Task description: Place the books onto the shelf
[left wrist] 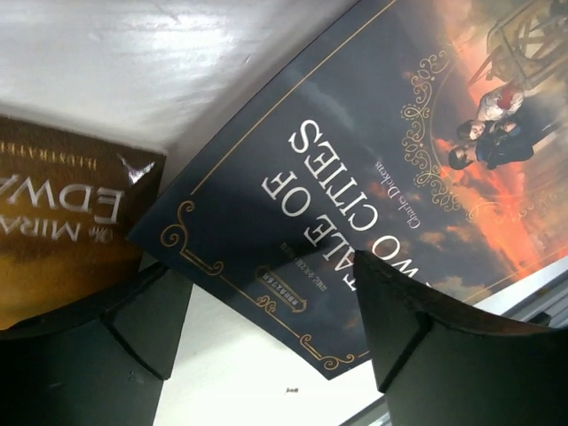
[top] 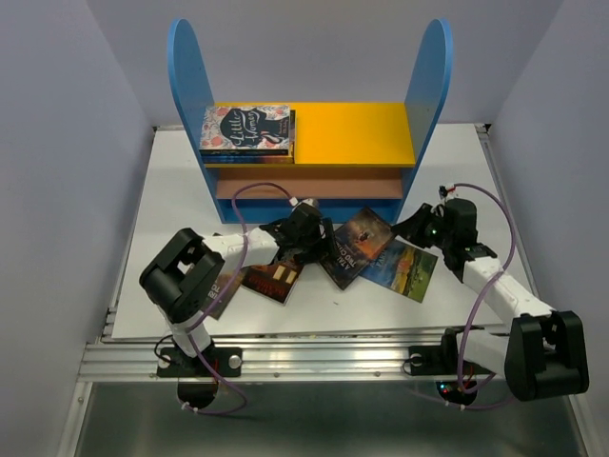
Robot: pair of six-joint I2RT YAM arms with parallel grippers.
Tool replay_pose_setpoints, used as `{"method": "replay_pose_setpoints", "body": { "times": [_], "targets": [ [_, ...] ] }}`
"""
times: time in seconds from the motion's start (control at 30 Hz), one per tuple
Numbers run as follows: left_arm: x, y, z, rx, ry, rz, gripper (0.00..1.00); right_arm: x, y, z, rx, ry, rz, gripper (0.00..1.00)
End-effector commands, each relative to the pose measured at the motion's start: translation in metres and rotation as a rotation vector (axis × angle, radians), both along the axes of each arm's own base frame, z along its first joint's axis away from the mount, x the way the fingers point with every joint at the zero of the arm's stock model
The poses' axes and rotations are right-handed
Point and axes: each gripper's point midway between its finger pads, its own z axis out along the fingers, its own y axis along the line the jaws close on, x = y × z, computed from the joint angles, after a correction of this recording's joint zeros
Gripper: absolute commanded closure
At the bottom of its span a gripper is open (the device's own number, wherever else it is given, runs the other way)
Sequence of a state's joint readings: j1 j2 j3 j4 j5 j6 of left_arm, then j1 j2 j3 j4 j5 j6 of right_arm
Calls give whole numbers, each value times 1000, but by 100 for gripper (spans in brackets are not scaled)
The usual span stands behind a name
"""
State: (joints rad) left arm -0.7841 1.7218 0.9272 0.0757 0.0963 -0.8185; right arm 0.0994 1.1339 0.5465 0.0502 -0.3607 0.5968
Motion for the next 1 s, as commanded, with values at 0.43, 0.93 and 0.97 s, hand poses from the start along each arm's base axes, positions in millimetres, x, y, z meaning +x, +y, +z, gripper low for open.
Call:
{"method": "replay_pose_setpoints", "body": {
  "times": [0.43,0.93,0.97],
  "targets": [
    [12,75,82,351,-192,61,1,-14,28,30,125,0,102,99],
    [-25,-29,179,41,-640,-353,1,-15,32,48,156,-23,115,99],
    [-27,-38,182,42,-657,-357,1,-15,32,48,157,-21,114,99]
  ]
}}
